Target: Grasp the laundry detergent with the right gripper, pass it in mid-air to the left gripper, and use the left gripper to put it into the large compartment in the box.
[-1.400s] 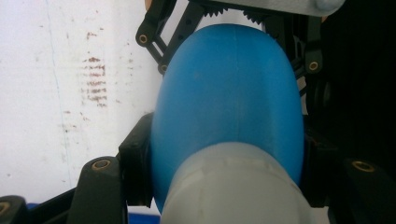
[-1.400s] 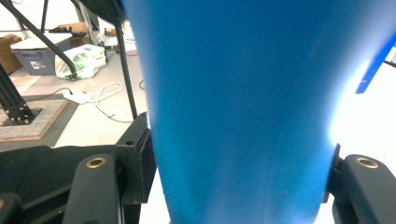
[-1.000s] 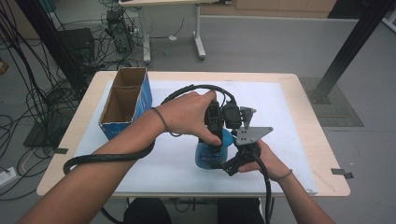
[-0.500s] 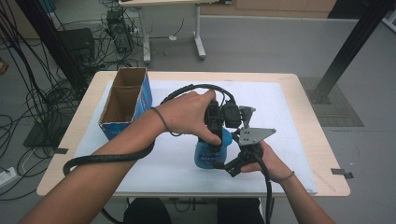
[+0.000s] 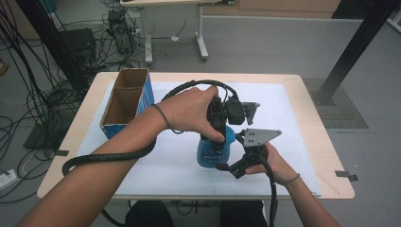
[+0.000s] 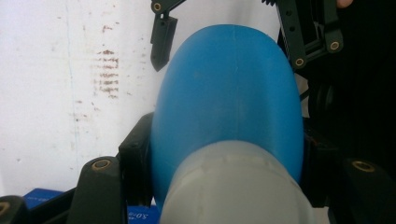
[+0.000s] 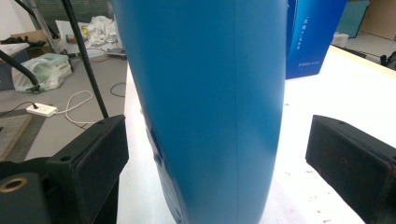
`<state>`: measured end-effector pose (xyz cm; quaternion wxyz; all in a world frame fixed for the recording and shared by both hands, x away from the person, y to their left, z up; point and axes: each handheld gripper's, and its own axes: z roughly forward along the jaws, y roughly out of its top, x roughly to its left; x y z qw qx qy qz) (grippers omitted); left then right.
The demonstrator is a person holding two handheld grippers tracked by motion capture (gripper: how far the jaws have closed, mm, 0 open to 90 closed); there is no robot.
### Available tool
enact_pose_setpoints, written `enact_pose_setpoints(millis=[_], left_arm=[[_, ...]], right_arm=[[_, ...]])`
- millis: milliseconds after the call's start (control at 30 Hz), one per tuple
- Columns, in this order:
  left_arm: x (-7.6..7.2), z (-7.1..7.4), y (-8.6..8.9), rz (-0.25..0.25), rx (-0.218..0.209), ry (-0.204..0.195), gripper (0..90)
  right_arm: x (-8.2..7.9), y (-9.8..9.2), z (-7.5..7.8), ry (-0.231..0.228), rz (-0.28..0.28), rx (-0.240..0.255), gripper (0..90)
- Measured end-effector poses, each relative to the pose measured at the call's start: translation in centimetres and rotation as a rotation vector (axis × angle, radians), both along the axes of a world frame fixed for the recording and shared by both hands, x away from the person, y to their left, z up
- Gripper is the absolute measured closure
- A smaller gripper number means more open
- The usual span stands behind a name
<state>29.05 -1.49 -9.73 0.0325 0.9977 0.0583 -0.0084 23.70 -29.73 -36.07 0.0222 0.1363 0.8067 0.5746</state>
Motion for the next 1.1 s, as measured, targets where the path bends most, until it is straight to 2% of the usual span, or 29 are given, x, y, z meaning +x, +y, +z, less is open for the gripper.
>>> enact_pose_setpoints(millis=[333, 633, 800, 967, 1100], left_arm=[[-0.2, 1.9, 0.7, 0.019, -0.018, -0.016, 37.6], [0.2, 4.4, 1.9, 0.041, -0.067, -0.027, 37.6], [0.2, 5.4, 1.9, 0.045, -0.065, -0.039, 37.6], [0.6, 6.5, 2.2, 0.071, -0.071, -0.028, 37.6], [0.8, 7.7, 2.2, 0.091, -0.066, -0.039, 37.6]], right_arm=[[-0.1, -0.2, -0.1, 0.009, -0.013, -0.001, 5.9], [-0.3, -0.3, -0.2, 0.009, -0.027, -0.008, 6.0], [-0.4, -0.4, -0.3, 0.016, -0.034, -0.007, 6.0], [-0.4, -0.4, -0.3, 0.014, -0.037, -0.007, 6.2], [-0.4, -0.4, -0.3, 0.016, -0.037, -0.005, 6.2]])
